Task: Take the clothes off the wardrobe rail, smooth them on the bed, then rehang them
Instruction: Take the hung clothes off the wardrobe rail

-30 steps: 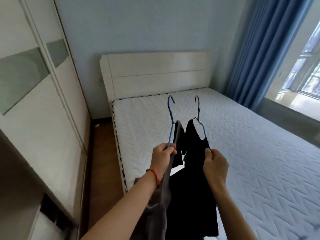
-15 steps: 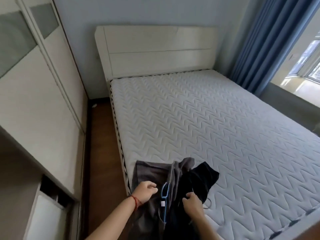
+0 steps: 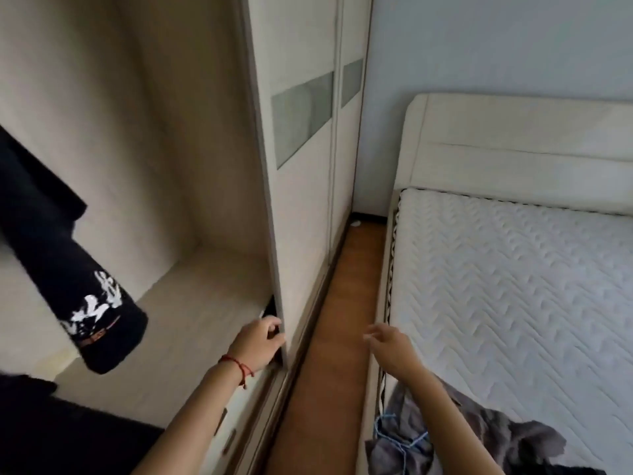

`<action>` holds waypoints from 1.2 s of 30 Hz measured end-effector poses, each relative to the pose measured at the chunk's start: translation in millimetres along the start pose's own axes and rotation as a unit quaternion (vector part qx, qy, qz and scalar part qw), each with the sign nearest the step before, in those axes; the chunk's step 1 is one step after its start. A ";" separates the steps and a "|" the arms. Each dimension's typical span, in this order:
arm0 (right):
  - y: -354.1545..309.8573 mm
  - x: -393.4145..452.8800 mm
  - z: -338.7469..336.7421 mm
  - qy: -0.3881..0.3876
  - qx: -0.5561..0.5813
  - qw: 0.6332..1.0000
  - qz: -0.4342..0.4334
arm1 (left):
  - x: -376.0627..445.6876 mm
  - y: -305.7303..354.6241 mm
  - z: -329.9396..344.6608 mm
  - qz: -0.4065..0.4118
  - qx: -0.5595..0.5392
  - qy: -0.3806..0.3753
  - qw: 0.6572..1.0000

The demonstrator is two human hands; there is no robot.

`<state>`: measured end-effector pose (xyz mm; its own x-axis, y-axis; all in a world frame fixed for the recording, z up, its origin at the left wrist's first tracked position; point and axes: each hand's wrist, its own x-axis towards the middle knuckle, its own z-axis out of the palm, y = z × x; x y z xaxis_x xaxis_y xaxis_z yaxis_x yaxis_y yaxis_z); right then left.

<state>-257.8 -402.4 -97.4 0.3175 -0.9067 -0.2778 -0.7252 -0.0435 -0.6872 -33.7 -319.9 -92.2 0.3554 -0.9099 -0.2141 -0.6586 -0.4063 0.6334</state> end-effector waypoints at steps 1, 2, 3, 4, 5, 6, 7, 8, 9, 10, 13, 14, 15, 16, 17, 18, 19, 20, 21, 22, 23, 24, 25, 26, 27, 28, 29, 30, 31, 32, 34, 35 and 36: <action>-21.7 7.0 3.7 -0.004 -0.003 0.999 -0.038 | -2.8 -6.6 -18.7 -0.007 0.002 0.035 0.999; -43.3 14.3 7.0 -0.008 -0.009 0.997 -0.079 | -5.4 -12.1 -37.4 -0.011 0.006 0.071 0.997; -67.0 21.3 9.5 -0.014 -0.011 0.993 -0.116 | -7.8 -15.9 -56.5 -0.011 0.012 0.106 0.994; -90.6 28.5 12.3 -0.022 -0.005 0.989 -0.148 | -9.6 -18.3 -75.7 -0.010 0.016 0.141 0.990; -115.3 35.3 14.3 -0.030 -0.002 0.984 -0.177 | -12.0 -19.4 -94.7 -0.011 0.019 0.175 0.984; -140.0 41.9 15.7 -0.034 -0.004 0.977 -0.210 | -14.4 -19.1 -113.5 -0.014 0.020 0.211 0.977; -164.6 48.8 16.6 -0.037 -0.009 0.969 -0.245 | -17.3 -17.8 -131.6 -0.017 0.020 0.248 0.968; -188.7 56.1 17.4 -0.039 -0.009 0.959 -0.280 | -20.3 -15.1 -148.6 -0.015 0.020 0.287 0.957; -213.3 61.8 16.4 -0.044 -0.006 0.949 -0.312 | -23.3 -11.3 -164.8 -0.011 0.022 0.324 0.946; -237.5 66.8 14.7 -0.051 0.001 0.937 -0.345 | -27.1 -6.1 -179.9 -0.008 0.025 0.359 0.933; -309.1 76.2 5.6 -0.069 0.038 0.900 -0.429 | -40.1 12.5 -223.6 0.000 0.051 0.461 0.886; -331.7 76.8 1.8 -0.072 0.052 0.886 -0.456 | -45.5 19.9 -237.3 0.003 0.067 0.494 0.867; -354.1 76.4 -2.0 -0.076 0.064 0.871 -0.480 | -51.7 27.3 -250.7 0.005 0.083 0.523 0.848; -376.1 75.5 -5.2 -0.081 0.078 0.856 -0.505 | -58.5 35.4 -263.9 0.006 0.100 0.548 0.830; -396.7 74.0 -7.8 -0.087 0.092 0.841 -0.526 | -65.4 42.9 -276.1 0.007 0.119 0.572 0.812; -415.5 71.0 -10.3 -0.095 0.105 0.827 -0.544 | -72.4 49.8 -287.1 0.007 0.142 0.595 0.791; -433.5 67.5 -11.7 -0.104 0.118 0.813 -0.560 | -80.0 56.0 -297.0 0.004 0.168 0.617 0.769; -450.6 63.3 -12.9 -0.116 0.130 0.799 -0.576 | -87.8 62.0 -306.5 -0.001 0.193 0.637 0.746; -467.3 59.8 -12.8 -0.129 0.140 0.786 -0.588 | -95.6 66.9 -315.9 -0.007 0.216 0.655 0.724; -483.6 56.1 -11.8 -0.142 0.151 0.776 -0.596 | -103.0 71.2 -325.0 -0.018 0.236 0.671 0.703; -500.0 52.8 -9.6 -0.151 0.160 0.768 -0.601 | -110.4 74.8 -334.5 -0.034 0.256 0.683 0.683; -515.5 48.8 -7.8 -0.156 0.170 0.763 -0.604 | -117.3 77.0 -344.2 -0.055 0.277 0.693 0.663; -530.5 45.2 -5.4 -0.158 0.177 0.760 -0.604 | -123.8 79.0 -353.8 -0.078 0.301 0.701 0.642; -543.9 40.9 -3.6 -0.158 0.182 0.759 -0.605 | -129.9 81.2 -362.7 -0.102 0.322 0.708 0.621; -556.5 35.9 -1.7 -0.159 0.183 0.758 -0.605 | -135.7 83.2 -371.6 -0.127 0.336 0.712 0.603; -567.7 30.1 0.0 -0.160 0.179 0.758 -0.606 | -140.5 84.9 -380.1 -0.155 0.342 0.714 0.591; -578.0 24.4 2.2 -0.157 0.173 0.761 -0.606 | -144.4 86.1 -388.4 -0.185 0.344 0.714 0.581; -587.1 18.7 4.5 -0.151 0.165 0.764 -0.606 | -147.3 87.1 -396.3 -0.217 0.342 0.712 0.573; -595.6 13.8 7.1 -0.145 0.157 0.767 -0.605 | -149.6 88.9 -403.5 -0.249 0.335 0.710 0.568; -603.7 9.6 10.2 -0.139 0.149 0.771 -0.604 | -151.4 90.5 -410.8 -0.281 0.320 0.706 0.566; -616.2 1.7 15.9 -0.138 0.128 0.781 -0.596 | -153.5 92.2 -424.2 -0.344 0.280 0.689 0.573; -621.1 -1.1 18.3 -0.142 0.114 0.786 -0.591 | -154.1 91.6 -430.4 -0.373 0.261 0.676 0.580; -625.5 -3.3 19.6 -0.146 0.095 0.788 -0.590 | -154.4 89.5 -436.1 -0.397 0.246 0.660 0.588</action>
<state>206.7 -364.0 320.1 0.8496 -0.1458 0.5068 0.2766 -0.6951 -0.6636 141.7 -179.1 321.8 0.6722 0.3099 0.6724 0.0669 -0.9299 0.3617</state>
